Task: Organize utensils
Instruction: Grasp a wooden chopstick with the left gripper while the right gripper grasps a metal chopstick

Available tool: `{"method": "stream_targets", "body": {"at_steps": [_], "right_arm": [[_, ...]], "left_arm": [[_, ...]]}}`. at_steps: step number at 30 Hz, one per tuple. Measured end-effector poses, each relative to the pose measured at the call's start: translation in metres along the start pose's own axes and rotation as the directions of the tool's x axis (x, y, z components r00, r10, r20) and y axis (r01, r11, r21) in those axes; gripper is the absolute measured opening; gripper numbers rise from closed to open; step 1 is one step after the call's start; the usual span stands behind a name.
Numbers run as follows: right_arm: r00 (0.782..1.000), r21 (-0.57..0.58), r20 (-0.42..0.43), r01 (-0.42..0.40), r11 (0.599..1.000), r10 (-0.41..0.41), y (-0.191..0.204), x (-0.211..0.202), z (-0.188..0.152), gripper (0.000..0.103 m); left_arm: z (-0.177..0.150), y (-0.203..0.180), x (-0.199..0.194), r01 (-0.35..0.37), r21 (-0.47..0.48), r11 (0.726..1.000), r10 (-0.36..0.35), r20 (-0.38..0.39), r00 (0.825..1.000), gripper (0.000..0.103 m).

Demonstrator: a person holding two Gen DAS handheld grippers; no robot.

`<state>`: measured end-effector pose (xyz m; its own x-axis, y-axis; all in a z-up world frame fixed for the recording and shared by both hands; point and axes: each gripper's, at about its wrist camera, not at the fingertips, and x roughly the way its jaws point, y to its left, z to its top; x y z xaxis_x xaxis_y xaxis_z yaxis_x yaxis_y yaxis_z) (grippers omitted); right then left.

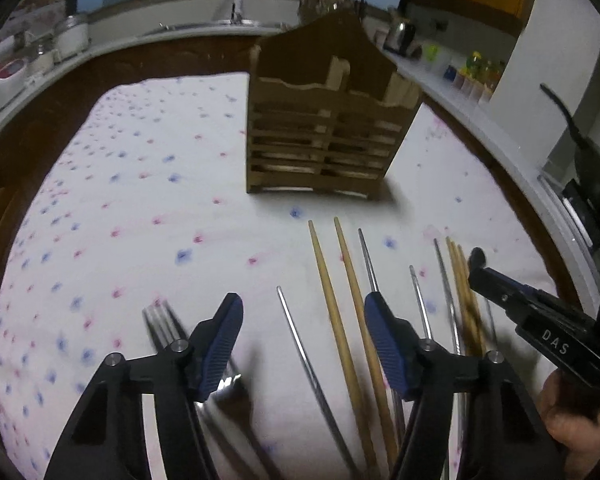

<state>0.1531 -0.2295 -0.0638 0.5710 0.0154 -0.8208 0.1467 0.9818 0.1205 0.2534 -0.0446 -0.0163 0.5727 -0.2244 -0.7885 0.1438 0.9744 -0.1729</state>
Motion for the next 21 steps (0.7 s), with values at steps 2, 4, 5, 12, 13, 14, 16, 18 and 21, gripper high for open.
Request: {"method": "stream_targets", "body": {"at_steps": [2,4,5,12,13,14,16,18,21], "right_arm": [[1.0,0.0,-0.017,0.011,1.0,-0.011,-0.003,0.009,0.005,0.019],[0.999,0.011,-0.046,0.018,1.0,-0.017,-0.008,0.019,0.008,0.017],[0.999,0.02,-0.05,0.012,1.0,-0.011,-0.01,0.022,0.009,0.017],[0.994,0.039,-0.101,0.034,0.999,-0.03,-0.016,0.04,0.011,0.014],[0.994,0.039,-0.102,0.034,0.999,-0.03,-0.016,0.041,0.01,0.012],[0.995,0.035,-0.097,0.036,0.999,-0.033,-0.015,0.042,0.011,0.012],[0.995,0.035,-0.098,0.028,0.999,-0.024,-0.012,0.043,0.012,0.01],[0.995,0.032,-0.096,0.024,0.999,-0.021,-0.011,0.044,0.013,0.01],[0.995,0.032,-0.095,0.012,0.999,-0.009,-0.011,0.045,0.013,0.009]], "left_arm": [[0.01,-0.002,0.016,0.001,0.005,1.0,-0.001,-0.022,1.0,0.054],[0.019,-0.005,0.031,-0.005,0.011,1.0,0.005,-0.039,0.999,0.052],[0.022,-0.006,0.037,-0.004,0.009,1.0,0.004,-0.046,0.999,0.051],[0.031,-0.012,0.065,0.005,0.024,1.0,-0.003,-0.078,0.997,0.046],[0.031,-0.012,0.069,0.007,0.026,1.0,-0.005,-0.087,0.996,0.045],[0.032,-0.012,0.074,0.007,0.027,1.0,-0.004,-0.098,0.995,0.039],[0.032,-0.014,0.085,0.004,0.033,0.999,0.0,-0.124,0.992,0.029],[0.031,-0.014,0.092,0.004,0.038,0.999,0.001,-0.148,0.989,0.025],[0.029,-0.017,0.101,0.009,0.051,0.999,0.0,-0.173,0.985,0.025]]}}
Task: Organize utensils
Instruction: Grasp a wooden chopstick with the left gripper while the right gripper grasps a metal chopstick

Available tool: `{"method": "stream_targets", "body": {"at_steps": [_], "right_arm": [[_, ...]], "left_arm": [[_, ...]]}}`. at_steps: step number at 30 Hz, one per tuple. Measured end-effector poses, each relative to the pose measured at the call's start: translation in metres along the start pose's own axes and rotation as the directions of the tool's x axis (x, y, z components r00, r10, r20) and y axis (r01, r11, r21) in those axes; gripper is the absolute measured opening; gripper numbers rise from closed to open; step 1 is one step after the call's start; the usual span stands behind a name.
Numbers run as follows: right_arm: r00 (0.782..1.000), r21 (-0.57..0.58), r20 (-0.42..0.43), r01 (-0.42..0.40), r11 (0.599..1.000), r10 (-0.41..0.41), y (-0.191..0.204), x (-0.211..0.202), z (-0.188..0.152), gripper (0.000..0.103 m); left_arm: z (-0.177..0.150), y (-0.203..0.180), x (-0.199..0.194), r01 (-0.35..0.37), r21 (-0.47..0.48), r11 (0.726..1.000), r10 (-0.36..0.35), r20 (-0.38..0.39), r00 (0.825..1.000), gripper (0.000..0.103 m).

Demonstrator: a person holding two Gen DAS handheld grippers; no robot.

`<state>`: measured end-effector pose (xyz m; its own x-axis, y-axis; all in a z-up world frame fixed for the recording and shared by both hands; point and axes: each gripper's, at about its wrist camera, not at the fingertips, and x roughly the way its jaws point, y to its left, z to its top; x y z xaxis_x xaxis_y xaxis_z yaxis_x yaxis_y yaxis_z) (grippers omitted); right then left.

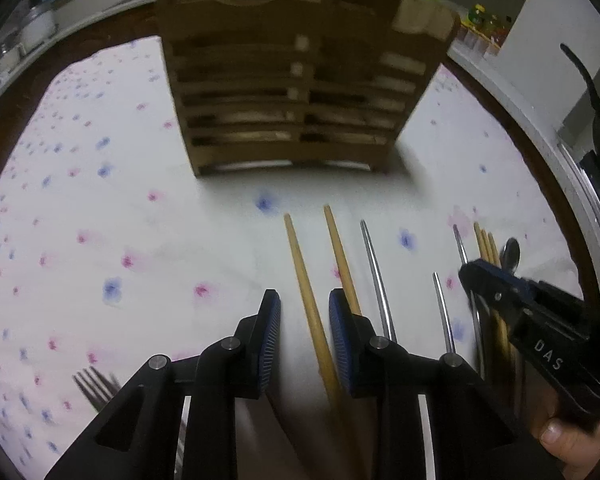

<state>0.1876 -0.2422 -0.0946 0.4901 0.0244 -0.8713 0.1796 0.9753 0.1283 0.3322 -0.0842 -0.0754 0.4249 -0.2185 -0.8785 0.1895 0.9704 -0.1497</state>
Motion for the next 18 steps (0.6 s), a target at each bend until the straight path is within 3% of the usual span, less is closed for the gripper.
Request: {"method": "stream_targets", "body": {"at_steps": [7,10,13,16,18], "right_arm": [[1.0,-0.002,0.009,-0.007,1.0,0.007,-0.001,0.005,0.002,0.006],[1.0,-0.012,0.022,0.004,1.0,-0.004,0.0,0.006,0.0,0.006],[0.999,-0.052,0.037,0.034,0.998,-0.032,0.007,0.006,-0.002,0.007],[0.998,-0.061,0.05,0.048,0.997,-0.045,0.009,0.006,-0.003,0.006],[0.999,-0.027,0.046,0.011,1.0,-0.01,0.004,0.004,-0.002,0.005]], "left_arm": [[0.003,-0.005,0.005,-0.004,0.0,1.0,0.004,0.001,1.0,0.025],[0.002,-0.007,0.004,-0.02,0.007,1.0,0.02,0.016,1.0,0.02],[-0.001,-0.011,0.005,-0.041,0.019,0.999,0.04,0.043,0.998,0.008],[-0.002,-0.009,0.003,-0.034,0.016,0.999,0.033,0.055,0.998,0.007],[-0.004,-0.008,0.0,-0.027,0.017,0.999,0.026,0.054,0.998,0.005]]}}
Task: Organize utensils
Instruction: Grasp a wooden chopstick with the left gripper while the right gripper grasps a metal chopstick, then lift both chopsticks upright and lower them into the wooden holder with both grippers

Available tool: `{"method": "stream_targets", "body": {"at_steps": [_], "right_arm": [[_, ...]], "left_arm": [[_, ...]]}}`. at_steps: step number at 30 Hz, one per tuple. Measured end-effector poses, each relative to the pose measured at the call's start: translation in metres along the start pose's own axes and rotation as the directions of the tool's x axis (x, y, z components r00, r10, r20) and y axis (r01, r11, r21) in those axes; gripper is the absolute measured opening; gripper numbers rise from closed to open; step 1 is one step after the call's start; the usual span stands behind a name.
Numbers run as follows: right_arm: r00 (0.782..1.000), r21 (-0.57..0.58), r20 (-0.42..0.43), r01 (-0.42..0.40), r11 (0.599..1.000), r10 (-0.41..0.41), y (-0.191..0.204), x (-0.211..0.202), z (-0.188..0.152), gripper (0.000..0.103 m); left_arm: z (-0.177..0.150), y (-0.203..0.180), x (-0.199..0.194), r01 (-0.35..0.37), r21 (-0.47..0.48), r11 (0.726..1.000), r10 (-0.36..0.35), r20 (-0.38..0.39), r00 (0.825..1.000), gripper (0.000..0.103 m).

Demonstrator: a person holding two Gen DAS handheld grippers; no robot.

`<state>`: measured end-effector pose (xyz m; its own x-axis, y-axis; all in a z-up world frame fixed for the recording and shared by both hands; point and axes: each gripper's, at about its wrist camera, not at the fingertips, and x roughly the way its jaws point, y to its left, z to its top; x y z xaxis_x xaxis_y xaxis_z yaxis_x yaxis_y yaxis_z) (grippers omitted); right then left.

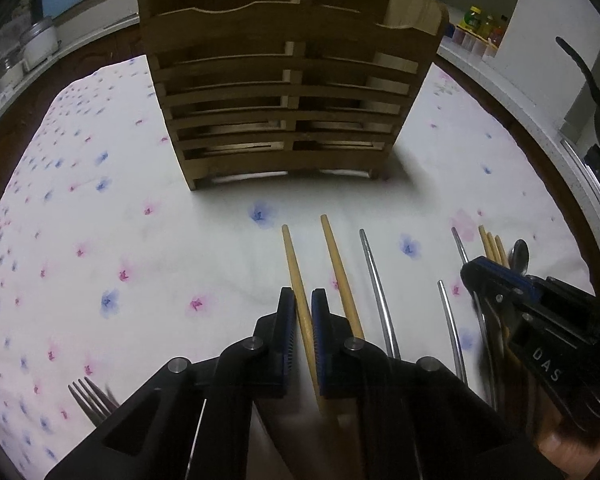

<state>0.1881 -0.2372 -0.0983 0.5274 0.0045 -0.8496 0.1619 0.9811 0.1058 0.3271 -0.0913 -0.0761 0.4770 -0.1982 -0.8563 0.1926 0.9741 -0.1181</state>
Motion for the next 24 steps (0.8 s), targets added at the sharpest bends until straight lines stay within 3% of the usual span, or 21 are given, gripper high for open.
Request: {"method": "stream_targets", "body": {"at_steps": [5,12,18,24], "right_arm": [[0.997,0.033,0.051,-0.055,0.998,0.053,-0.002,-0.029,0.003,0.005],[0.987,-0.016,0.133,-0.094,0.995,0.095,0.012,-0.083,0.01,0.004],[0.972,-0.06,0.202,-0.111,0.992,0.121,0.025,-0.123,0.015,0.004],[0.954,-0.097,0.267,-0.111,0.989,0.134,0.036,-0.153,0.021,0.004]], "left_arm": [[-0.003,0.005,-0.021,0.045,-0.024,0.999,-0.044,0.03,0.999,0.004],[-0.013,0.011,-0.081,0.124,-0.033,0.992,-0.119,0.125,0.985,0.004],[-0.025,0.023,-0.137,0.168,-0.023,0.986,-0.159,0.207,0.965,0.004],[-0.039,0.039,-0.186,0.219,-0.028,0.975,-0.2,0.311,0.929,0.004]]}}
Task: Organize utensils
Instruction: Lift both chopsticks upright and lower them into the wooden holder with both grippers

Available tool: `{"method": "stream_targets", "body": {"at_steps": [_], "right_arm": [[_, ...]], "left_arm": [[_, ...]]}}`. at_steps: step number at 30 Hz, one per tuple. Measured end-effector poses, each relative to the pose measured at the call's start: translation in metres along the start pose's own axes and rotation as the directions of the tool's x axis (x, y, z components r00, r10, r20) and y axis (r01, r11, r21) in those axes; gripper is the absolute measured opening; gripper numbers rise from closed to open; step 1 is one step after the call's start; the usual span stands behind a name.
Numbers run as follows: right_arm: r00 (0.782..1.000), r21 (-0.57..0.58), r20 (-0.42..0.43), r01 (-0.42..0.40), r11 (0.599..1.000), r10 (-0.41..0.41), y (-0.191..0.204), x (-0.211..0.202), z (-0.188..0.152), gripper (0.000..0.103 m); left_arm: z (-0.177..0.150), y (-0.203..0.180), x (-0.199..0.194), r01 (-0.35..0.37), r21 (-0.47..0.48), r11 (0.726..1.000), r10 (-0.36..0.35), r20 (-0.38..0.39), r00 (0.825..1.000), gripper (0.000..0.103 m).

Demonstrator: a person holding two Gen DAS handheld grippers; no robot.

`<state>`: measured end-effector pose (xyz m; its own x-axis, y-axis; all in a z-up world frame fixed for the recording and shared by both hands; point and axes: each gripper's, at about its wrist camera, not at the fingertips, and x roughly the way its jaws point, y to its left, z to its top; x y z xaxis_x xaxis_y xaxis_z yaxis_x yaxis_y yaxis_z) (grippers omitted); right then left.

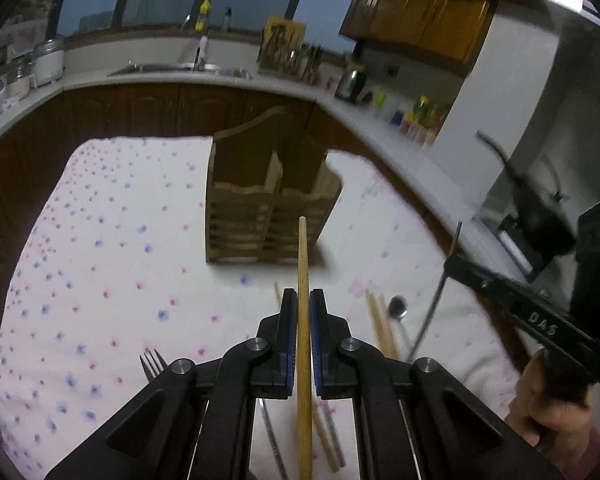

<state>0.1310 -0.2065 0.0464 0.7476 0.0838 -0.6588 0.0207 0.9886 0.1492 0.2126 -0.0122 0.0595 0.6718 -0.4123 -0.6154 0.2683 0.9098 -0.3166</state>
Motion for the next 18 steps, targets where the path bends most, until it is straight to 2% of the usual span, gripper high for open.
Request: {"method": "stream_targets", "body": {"at_steps": [7,18], "right_arm": [[0.999,-0.018,0.045,-0.004,1.0,0.005,0.01,-0.017,0.004,0.004],[0.993,-0.016,0.117,-0.006,1.0,0.008,0.012,-0.03,0.024,0.004]], "left_arm": [[-0.006,0.001,-0.026,0.0,-0.002,1.0,0.0,0.052,0.999,0.004],[0.004,0.002,-0.03,-0.006,-0.009,1.0,0.007,0.09,0.996,0.004]]}}
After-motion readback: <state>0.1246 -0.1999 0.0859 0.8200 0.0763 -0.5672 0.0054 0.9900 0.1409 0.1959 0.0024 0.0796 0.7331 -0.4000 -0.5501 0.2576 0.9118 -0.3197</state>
